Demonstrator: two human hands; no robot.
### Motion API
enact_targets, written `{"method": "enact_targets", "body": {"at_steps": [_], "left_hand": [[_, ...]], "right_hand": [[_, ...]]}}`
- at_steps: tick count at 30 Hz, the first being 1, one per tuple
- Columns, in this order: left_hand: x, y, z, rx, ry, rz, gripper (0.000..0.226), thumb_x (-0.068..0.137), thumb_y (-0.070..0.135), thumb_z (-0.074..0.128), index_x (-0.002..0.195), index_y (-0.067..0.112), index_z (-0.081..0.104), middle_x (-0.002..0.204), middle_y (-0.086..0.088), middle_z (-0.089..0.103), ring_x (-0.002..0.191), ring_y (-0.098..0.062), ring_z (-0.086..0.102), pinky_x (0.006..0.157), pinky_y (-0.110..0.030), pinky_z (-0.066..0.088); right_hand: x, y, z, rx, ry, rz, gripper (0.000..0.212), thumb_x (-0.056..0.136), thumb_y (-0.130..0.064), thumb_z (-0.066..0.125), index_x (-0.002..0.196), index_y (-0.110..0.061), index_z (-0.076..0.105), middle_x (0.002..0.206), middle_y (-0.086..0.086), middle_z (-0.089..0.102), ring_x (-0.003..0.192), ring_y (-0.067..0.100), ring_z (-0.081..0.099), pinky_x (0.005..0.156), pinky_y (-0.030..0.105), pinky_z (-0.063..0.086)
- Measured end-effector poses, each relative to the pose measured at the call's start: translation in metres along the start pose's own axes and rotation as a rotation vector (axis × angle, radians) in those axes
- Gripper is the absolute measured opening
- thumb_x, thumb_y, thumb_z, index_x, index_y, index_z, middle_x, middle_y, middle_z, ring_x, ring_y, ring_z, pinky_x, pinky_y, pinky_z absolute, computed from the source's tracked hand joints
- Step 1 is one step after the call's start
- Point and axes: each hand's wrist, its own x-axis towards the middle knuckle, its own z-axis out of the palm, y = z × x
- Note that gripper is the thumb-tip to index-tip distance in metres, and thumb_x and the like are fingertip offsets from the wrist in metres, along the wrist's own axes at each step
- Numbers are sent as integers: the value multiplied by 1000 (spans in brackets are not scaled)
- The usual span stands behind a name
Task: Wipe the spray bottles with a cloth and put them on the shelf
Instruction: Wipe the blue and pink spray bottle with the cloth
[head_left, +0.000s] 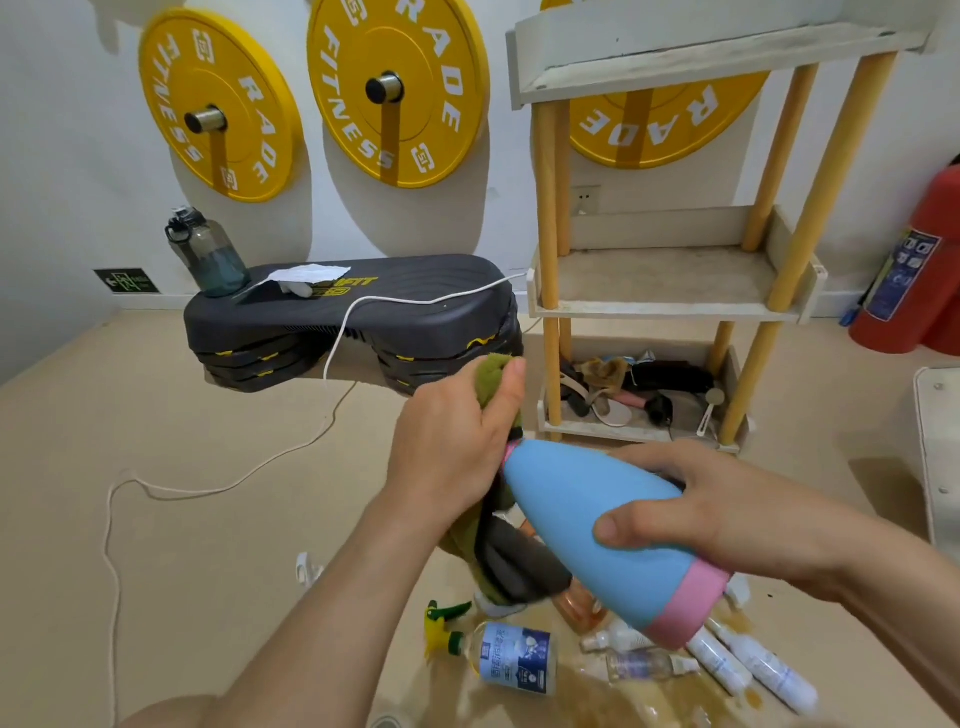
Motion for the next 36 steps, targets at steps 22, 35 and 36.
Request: {"method": "enact_targets", "body": {"at_steps": [22, 35, 36], "left_hand": [[0, 3, 12, 204, -94, -12, 9, 89, 14, 62, 95, 18, 67, 83, -1, 65, 80, -28, 57, 66, -33, 39], [4, -14, 19, -82, -243, -217, 11, 90, 31, 66, 94, 39, 72, 95, 15, 69, 99, -13, 62, 88, -30, 50], [1, -17, 24, -82, -225, -224, 14, 90, 26, 67, 96, 36, 73, 94, 13, 69, 99, -14, 63, 87, -28, 50]], "right_hand": [[4, -5, 24, -707, 285, 19, 51, 57, -64, 62, 99, -36, 53, 83, -9, 63, 75, 7, 59, 65, 37, 56], [6, -10, 22, -902, 318, 28, 60, 65, -67, 59, 116, -37, 47, 98, -10, 59, 88, 14, 57, 64, 29, 46], [7, -9, 23, -901, 302, 44, 59, 65, -66, 59, 114, -36, 48, 96, -10, 59, 87, 15, 57, 64, 29, 46]]}}
